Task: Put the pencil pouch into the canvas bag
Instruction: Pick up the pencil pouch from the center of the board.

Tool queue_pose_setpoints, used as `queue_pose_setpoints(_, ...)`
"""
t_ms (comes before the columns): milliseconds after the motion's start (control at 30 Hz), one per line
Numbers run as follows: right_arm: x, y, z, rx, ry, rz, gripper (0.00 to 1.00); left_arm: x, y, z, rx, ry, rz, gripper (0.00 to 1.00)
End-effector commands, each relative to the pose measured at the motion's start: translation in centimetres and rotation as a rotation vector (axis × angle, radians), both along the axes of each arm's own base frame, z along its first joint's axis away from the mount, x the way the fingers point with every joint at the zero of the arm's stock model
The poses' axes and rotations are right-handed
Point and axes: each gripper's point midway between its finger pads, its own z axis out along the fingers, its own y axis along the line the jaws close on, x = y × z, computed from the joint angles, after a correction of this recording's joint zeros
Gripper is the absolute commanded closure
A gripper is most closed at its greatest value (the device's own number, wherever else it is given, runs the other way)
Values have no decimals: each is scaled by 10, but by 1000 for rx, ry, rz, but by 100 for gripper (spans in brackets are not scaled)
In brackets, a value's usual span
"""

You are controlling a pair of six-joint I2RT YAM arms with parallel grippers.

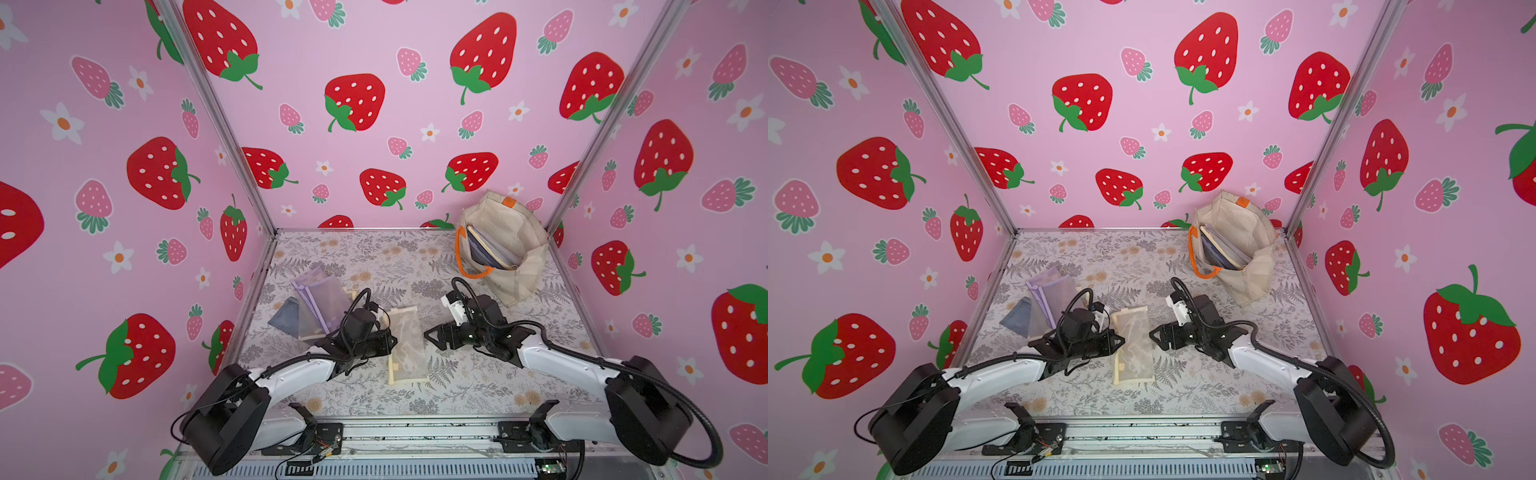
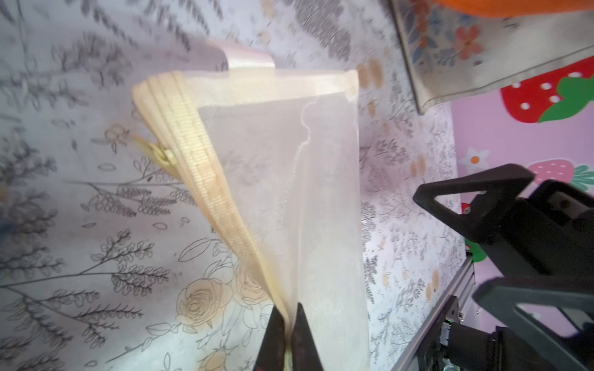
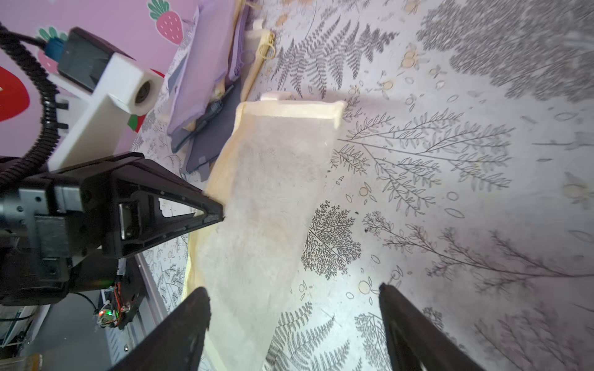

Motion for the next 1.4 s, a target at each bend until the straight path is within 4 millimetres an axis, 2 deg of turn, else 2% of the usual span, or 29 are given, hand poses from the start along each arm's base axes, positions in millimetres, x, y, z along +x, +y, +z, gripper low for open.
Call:
queue_pose_setpoints(0, 0, -13, 21, 19, -9, -26, 16, 8, 2, 39, 17, -100, -3, 100)
queue_pose_setpoints(167, -3, -13, 50, 72, -50, 10, 15, 14, 0, 83, -23, -208, -11, 100)
queue_pose_setpoints(300, -6, -6, 70, 149, -88, 53, 15, 17, -3, 104, -55, -265, -15, 100)
queue_pose_setpoints(500, -6, 0, 89, 209, -112, 85, 15, 17, -8, 113, -96, -317, -35, 100)
queue_pose_setpoints(733, -1, 1, 92, 232, -104, 77, 15, 14, -14, 123, -147, -358, -72, 100)
queue_pose_setpoints(967, 4, 15, 90, 284, -80, 116, 18, 16, -25, 127, -184, -365, -99, 100)
queue_pose_setpoints(1167, 12, 30, 95, 332, -86, 153, 31, 18, -40, 128, -207, -368, -129, 100)
queue_pose_setpoints(1233, 13, 35, 99, 352, -91, 166, 42, 18, -44, 127, -207, -365, -136, 100)
queue_pose_setpoints(1367, 14, 41, 98, 359, -87, 183, 74, 20, -47, 121, -204, -351, -136, 100)
